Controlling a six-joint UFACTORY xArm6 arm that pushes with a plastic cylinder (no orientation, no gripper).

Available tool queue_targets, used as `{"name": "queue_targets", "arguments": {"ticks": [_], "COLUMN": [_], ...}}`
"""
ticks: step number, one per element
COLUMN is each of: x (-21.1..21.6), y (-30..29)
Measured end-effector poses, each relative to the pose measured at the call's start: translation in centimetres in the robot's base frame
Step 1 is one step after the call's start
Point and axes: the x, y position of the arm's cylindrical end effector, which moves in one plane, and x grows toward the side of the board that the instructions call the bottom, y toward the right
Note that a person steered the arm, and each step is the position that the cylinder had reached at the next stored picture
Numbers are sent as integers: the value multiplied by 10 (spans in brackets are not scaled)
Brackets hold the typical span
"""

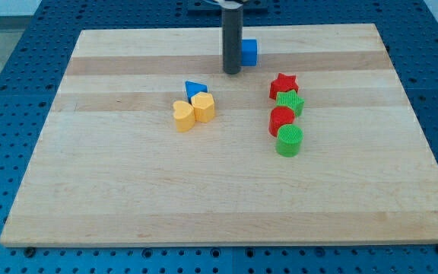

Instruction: Place your arm towards the center left side of the board

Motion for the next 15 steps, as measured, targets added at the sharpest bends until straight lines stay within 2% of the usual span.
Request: {"name": "queue_targets", "arguments": {"ticks": [3, 5, 7, 8, 9, 12, 14, 15], "x": [7, 1, -3, -3, -8, -22, 0, 38], "y": [-44, -142, -174, -220, -241, -265, -237, -205]}}
